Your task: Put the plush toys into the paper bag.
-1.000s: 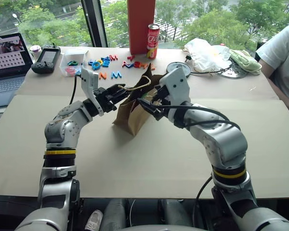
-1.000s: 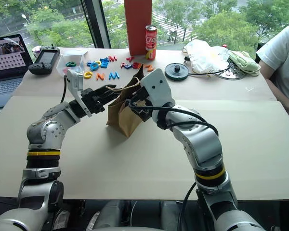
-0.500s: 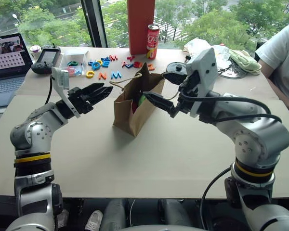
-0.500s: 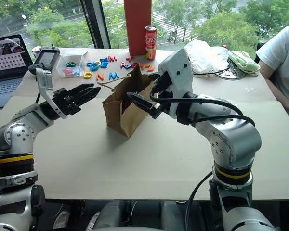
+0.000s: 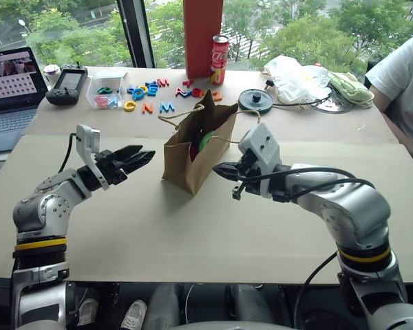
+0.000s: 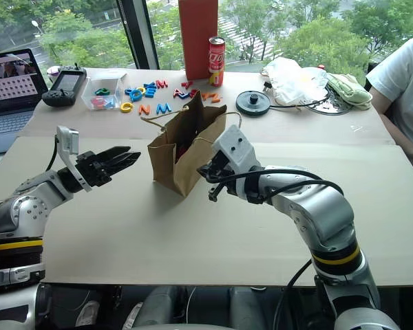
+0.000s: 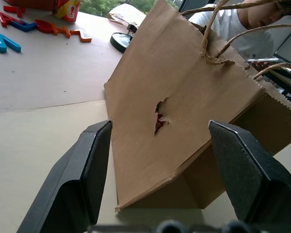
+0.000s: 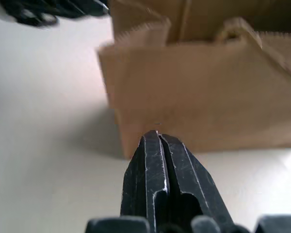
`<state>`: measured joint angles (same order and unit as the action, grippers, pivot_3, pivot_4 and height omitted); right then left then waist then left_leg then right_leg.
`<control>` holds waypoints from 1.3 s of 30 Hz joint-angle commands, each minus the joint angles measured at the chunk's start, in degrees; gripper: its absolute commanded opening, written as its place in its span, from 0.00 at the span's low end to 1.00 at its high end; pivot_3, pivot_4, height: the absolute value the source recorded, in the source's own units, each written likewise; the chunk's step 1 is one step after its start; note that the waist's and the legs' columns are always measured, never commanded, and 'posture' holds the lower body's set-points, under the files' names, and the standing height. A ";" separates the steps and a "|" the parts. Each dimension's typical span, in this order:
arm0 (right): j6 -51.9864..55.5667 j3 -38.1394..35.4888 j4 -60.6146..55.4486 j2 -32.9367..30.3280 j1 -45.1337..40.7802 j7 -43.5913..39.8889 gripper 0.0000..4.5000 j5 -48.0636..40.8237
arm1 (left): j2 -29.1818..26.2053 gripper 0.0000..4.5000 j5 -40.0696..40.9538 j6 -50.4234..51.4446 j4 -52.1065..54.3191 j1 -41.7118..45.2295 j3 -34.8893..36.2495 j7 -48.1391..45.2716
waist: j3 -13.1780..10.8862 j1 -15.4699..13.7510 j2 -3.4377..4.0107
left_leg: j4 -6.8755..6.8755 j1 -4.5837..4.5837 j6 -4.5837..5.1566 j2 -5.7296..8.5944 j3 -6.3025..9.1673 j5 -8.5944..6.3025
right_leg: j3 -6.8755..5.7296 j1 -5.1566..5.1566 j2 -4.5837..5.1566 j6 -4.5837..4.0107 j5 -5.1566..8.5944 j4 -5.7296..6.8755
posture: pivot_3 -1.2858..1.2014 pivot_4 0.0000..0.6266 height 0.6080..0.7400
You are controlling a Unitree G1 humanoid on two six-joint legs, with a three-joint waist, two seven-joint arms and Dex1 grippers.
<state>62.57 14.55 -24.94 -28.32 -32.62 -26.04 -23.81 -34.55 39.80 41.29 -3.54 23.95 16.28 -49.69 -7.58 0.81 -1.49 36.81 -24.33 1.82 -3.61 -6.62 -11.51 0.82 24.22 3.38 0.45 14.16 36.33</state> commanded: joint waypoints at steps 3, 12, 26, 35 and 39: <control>-4.49 3.07 7.42 6.58 -5.09 2.68 0.00 4.68 | -1.59 0.75 -0.67 -1.79 1.76 -1.07 -0.90 -2.75 | 0.00 0.38 0.00 | -0.03 0.01 0.01 -0.05 -0.01 -0.01 | 0.02 0.01 -0.06 0.00 0.00 -0.04 | 0.52 0.24 0.99; -4.53 2.92 11.96 14.20 -12.07 4.15 0.00 6.80 | -1.59 0.75 -9.18 -11.56 0.07 -1.54 -6.65 -4.65 | 0.00 -0.11 0.01 | -0.04 -0.02 0.00 -0.05 -0.03 -0.01 | -0.04 0.00 -0.01 -0.01 -0.01 -0.07 | 0.52 0.24 0.99; -5.49 2.78 16.65 18.99 -13.87 4.83 0.00 9.91 | 0.82 0.75 -13.79 -16.83 -0.30 -0.01 -11.17 -4.22 | 0.00 0.05 0.01 | -0.04 -0.02 0.00 -0.07 -0.04 -0.01 | -0.05 0.01 -0.03 -0.02 -0.01 -0.03 | 0.52 0.24 0.99; -5.34 2.54 17.49 20.30 -14.02 5.00 0.00 10.83 | 1.81 0.75 -15.06 -18.25 1.02 -0.05 -12.56 -4.01 | 0.00 0.04 0.01 | -0.04 -0.02 0.00 -0.07 -0.04 -0.01 | -0.05 0.01 -0.02 -0.02 -0.01 -0.02 | 0.52 0.24 0.99; -5.22 2.26 17.77 20.61 -14.03 5.03 0.00 11.15 | 1.08 0.75 -14.94 -18.28 1.09 -0.22 -12.31 -4.85 | 0.00 0.07 0.01 | -0.04 -0.01 0.00 -0.07 -0.04 -0.01 | -0.05 0.01 -0.03 -0.02 -0.01 -0.02 | 0.52 0.24 0.99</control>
<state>58.81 18.12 -6.13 -7.98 -44.78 -21.07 -12.80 -32.65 24.70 23.95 -4.48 22.98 3.56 -53.71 -7.58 0.87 -1.48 36.77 -24.34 1.82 -3.68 -6.66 -11.52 0.77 24.23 3.35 0.43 14.15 36.31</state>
